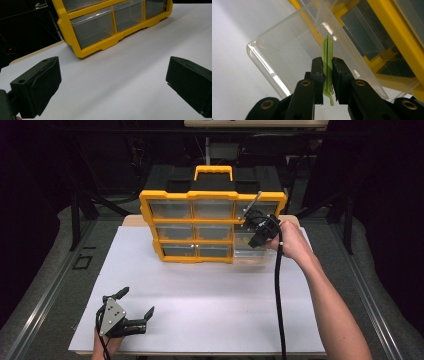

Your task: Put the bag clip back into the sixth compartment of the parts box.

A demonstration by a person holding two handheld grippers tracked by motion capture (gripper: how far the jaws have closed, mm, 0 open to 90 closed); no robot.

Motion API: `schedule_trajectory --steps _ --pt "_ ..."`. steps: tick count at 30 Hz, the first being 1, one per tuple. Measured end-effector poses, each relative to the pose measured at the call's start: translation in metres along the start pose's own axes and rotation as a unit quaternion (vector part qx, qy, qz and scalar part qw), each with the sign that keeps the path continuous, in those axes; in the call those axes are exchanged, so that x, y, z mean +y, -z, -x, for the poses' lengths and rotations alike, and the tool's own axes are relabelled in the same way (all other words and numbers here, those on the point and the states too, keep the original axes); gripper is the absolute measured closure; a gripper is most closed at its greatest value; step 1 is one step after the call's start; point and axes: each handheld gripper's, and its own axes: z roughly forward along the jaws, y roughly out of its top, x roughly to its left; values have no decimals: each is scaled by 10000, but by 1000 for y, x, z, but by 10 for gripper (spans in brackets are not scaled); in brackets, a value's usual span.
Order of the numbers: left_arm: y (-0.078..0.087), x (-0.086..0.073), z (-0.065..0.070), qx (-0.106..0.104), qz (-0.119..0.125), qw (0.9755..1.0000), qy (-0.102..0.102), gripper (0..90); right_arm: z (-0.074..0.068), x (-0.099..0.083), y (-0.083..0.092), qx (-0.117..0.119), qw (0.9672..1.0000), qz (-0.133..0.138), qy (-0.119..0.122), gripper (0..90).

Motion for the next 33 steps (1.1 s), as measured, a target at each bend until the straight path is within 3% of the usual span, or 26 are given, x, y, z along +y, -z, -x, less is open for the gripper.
schedule_trajectory --steps 5,9,10,11,15,21,28,33 --pt "0 0 0 5 2 10000 -4 0 1 1 -2 19 10000 -27 11 789" --pt "0 0 0 8 4 10000 1 0 1 0 0 -9 10000 51 -32 655" --pt "0 0 0 7 2 10000 0 0 0 0 2 -31 10000 63 -67 570" --pt "0 0 0 2 4 10000 2 0 0 -1 3 -77 9999 97 -98 545" --pt "-1 0 0 -4 -11 10000 -9 0 3 -4 16 -57 9997 221 -112 440" --pt "0 0 0 4 3 10000 -10 0 3 -13 30 -147 9995 237 -168 200" --pt "0 0 0 3 8 10000 -6 0 1 -33 39 -290 9986 338 -299 44" --pt "0 0 0 4 3 10000 -14 0 0 -51 35 -292 9980 334 -441 2"
